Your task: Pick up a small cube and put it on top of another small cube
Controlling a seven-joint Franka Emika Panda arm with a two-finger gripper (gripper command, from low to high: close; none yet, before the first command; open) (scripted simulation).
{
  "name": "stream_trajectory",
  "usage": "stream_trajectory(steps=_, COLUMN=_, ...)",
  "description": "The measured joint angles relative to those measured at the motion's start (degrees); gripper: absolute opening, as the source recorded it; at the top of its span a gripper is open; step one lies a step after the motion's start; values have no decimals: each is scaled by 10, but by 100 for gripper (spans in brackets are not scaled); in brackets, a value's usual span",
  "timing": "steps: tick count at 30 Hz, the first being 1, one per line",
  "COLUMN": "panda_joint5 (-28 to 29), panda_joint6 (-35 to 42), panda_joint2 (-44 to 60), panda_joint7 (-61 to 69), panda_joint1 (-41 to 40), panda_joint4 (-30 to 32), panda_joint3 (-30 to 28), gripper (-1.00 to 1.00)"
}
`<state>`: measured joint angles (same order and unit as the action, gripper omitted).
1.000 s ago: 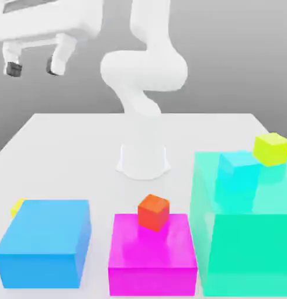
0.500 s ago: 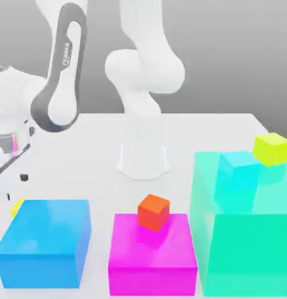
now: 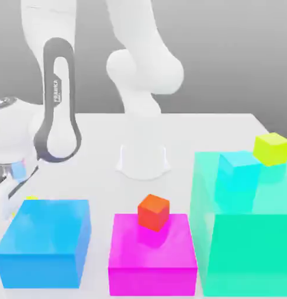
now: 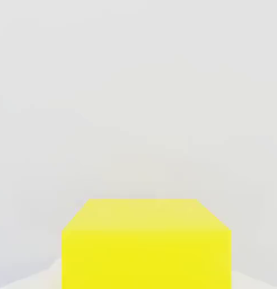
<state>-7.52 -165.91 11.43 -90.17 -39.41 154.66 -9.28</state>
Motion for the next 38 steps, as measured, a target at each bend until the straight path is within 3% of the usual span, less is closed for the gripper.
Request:
stream_trajectory(steps=2, panda_joint5=29, panda_joint6=32, panda_joint2=-41, panda_joint7=-21, panda_joint1=6, panda_joint4=7, panda_joint3=-12, gripper=-100)
stream_trajectory(steps=6, panda_joint5=-1, panda_joint6=75, panda_joint2=-97, panda_joint7=-52, panda_joint1=36, panda_joint4=-24, panda_joint3=18, gripper=-100)
stream_trajectory(steps=13, panda_joint5=-10, panda_joint6=149, panda_joint2=-186, panda_joint7=-244, panda_joint1=125, panda_joint4=-11, panda_joint3=77, gripper=-100)
stream_trajectory(steps=28, panda_joint5=-58, panda_joint6=302, panda_joint2=-359, panda_joint7=-644, panda_joint1=238, panda_joint4=29, panda_joint3=280, gripper=-100)
stream_trajectory(steps=30, panda_joint5=-50, panda_joint6=298, panda_joint2=-357, panda_joint7=-680, panda_joint1=232, panda_joint4=44, panda_joint3=301, gripper=-100)
stream_trajectory(steps=35, panda_joint5=-34, panda_joint6=192, panda_joint2=-274, panda_joint7=-705, panda_joint1=222, panda_joint4=72, panda_joint3=323, gripper=-100)
stream_trajectory(steps=36, panda_joint5=-33, panda_joint6=180, panda_joint2=-264, panda_joint7=-707, panda_joint1=221, panda_joint4=75, panda_joint3=325, gripper=100)
stream_trajectory(steps=38, panda_joint5=-33, panda_joint6=180, panda_joint2=-264, panda_joint7=-707, panda_joint1=221, panda_joint4=75, panda_joint3=325, gripper=100)
